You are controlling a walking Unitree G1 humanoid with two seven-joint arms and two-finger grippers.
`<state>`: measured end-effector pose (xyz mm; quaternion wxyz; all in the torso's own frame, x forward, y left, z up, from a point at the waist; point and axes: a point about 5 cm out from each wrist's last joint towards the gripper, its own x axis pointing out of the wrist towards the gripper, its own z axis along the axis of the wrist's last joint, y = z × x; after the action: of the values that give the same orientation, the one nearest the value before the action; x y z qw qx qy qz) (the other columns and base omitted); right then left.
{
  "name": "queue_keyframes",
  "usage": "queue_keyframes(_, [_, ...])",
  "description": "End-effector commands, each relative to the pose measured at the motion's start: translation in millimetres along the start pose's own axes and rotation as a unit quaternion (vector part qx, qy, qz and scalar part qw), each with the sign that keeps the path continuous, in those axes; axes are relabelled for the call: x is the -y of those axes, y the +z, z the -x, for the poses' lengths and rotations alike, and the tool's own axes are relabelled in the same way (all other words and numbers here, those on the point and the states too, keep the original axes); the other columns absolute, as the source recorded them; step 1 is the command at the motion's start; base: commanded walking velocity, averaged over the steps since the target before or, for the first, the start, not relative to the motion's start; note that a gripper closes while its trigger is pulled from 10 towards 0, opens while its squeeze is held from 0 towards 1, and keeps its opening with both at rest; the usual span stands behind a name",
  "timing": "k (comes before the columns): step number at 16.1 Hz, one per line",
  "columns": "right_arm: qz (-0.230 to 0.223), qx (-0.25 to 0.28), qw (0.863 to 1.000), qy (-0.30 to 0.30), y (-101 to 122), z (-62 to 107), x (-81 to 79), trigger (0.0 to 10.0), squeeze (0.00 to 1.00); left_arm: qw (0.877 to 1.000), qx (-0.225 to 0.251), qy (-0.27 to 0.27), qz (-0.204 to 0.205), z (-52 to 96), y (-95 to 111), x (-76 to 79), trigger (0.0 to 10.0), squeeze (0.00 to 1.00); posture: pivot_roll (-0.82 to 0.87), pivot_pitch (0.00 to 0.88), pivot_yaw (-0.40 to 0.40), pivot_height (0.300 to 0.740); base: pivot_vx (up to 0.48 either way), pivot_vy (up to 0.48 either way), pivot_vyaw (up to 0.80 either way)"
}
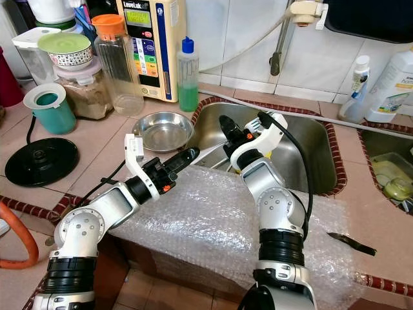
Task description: Kitchen organization
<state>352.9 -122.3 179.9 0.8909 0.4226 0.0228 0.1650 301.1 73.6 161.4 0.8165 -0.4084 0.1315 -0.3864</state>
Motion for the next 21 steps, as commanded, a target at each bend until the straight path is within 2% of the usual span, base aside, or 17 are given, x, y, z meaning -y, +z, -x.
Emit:
queue_keyframes(1, [0.033,0.012,0.998,-0.058,9,4.0,18.5,0.0,0.00,0.999,0.016,0.000,-0.033,1.4,11,3.4,10.0,0.36,0.07,0.000,0.002,0.740,0.000,0.000,0.00])
queue_keyframes(2, [0.029,0.010,0.998,-0.055,9,3.4,17.9,0.0,0.00,0.999,0.016,0.000,-0.035,1.2,10,3.6,10.0,1.00,0.07,0.000,0.002,0.740,0.000,0.000,0.00])
queue_keyframes(5, [0.055,0.003,0.997,-0.049,7,2.2,16.1,0.0,0.00,0.999,0.013,0.019,-0.041,0.9,8,-1.0,10.0,1.00,0.07,0.000,0.002,0.740,0.000,0.000,0.00])
queue_keyframes(6, [0.120,0.018,0.990,-0.067,14,0.2,17.2,0.0,0.00,0.998,0.007,0.029,-0.054,1.5,6,-3.1,10.0,1.00,0.07,0.000,0.002,0.740,0.000,0.000,0.00])
queue_keyframes(8, [0.211,0.036,0.974,-0.067,22,-4.9,12.2,0.0,0.00,0.997,-0.010,0.029,-0.074,1.5,3,-3.4,10.0,1.00,0.07,0.000,0.002,0.740,0.000,0.000,0.00])
queue_keyframes(9, [0.301,0.048,0.951,-0.059,28,-9.5,6.1,0.0,0.00,0.995,-0.027,0.026,-0.088,0.7,-3,-2.6,10.0,1.00,0.07,0.000,0.003,0.740,0.000,0.000,0.00])
queue_keyframes(11, [0.402,0.049,0.914,-0.034,28,-17.2,-1.5,0.0,0.00,0.992,-0.058,0.020,-0.114,0.3,-12,-1.5,10.0,1.00,0.07,0.000,0.003,0.740,0.000,0.000,0.00])
queue_keyframes(13, [0.480,0.042,0.876,-0.014,24,-23.3,-0.7,0.0,0.00,0.989,-0.073,0.028,-0.125,1.4,-19,-4.3,10.0,1.00,0.08,0.000,-0.004,0.740,0.000,0.000,0.00])
queue_keyframes(14, [0.495,0.039,0.868,-0.013,22,-24.2,1.9,0.0,0.00,0.988,-0.078,0.028,-0.129,1.9,-21,-4.6,10.0,1.00,0.08,0.000,-0.008,0.740,0.000,0.000,0.00])
queue_keyframes(15, [0.521,0.034,0.853,-0.011,21,-24.8,6.5,0.0,0.00,0.988,-0.081,0.029,-0.131,2.5,-23,-4.8,10.0,1.00,0.08,0.000,-0.008,0.740,0.000,0.000,0.00])
queue_keyframes(16, [0.537,0.028,0.843,-0.014,20,-25.0,10.2,0.0,0.00,0.987,-0.083,0.031,-0.133,2.8,-24,-5.2,10.0,1.00,0.08,0.000,-0.008,0.740,0.000,0.000,0.00])
queue_keyframes(17, [0.572,0.012,0.820,-0.025,19,-23.9,23.6,0.0,0.00,0.985,-0.089,0.038,-0.144,4.7,-25,-7.6,10.0,1.00,0.09,0.000,-0.011,0.740,0.000,0.000,0.00])
queue_keyframes(20, [0.627,-0.012,0.778,-0.038,17,-18.9,41.0,0.0,0.00,0.983,-0.093,0.046,-0.150,6.7,-26,-9.7,10.0,1.00,0.10,0.000,-0.010,0.740,0.000,0.000,0.00])
queue_keyframes(21, [0.661,-0.027,0.747,-0.056,18,-11.6,56.2,0.0,0.00,0.982,-0.095,0.051,-0.156,8.1,-25,-10.7,10.0,1.00,0.11,0.000,-0.007,0.740,0.000,0.000,0.00])
